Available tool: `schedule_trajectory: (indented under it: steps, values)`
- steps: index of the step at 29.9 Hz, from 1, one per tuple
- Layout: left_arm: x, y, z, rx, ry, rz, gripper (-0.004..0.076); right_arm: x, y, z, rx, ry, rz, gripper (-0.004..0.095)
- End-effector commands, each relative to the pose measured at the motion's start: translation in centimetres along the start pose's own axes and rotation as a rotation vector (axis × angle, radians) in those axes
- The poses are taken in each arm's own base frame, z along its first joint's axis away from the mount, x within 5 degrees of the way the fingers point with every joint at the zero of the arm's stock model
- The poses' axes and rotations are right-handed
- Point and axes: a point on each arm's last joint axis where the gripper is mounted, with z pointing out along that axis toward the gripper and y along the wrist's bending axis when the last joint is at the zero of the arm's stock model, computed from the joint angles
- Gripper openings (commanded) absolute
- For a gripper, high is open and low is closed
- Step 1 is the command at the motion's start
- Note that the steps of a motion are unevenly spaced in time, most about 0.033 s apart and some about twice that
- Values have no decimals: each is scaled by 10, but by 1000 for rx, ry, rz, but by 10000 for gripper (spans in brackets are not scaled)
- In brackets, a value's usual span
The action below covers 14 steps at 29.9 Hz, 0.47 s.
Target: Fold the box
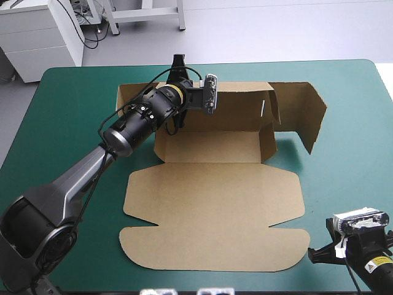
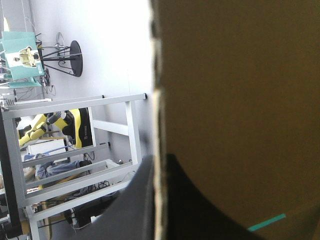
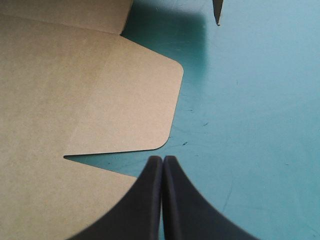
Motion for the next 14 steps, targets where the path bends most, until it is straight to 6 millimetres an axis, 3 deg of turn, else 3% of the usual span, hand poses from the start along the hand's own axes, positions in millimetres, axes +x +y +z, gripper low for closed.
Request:
schedule_trajectory:
  steps: [1, 8, 14]
  values:
    - [-3, 26, -30, -140, -67, -56, -8, -14, -2, -4, 13, -88, 7, -19]
    - [1, 16, -24, -89, -37, -75, -8, -28, -1, -9, 2, -197, 49, -19]
    - [3, -7, -11, -29, -29, -74, -8, -67, -5, -22, 11, -263, 43, -17]
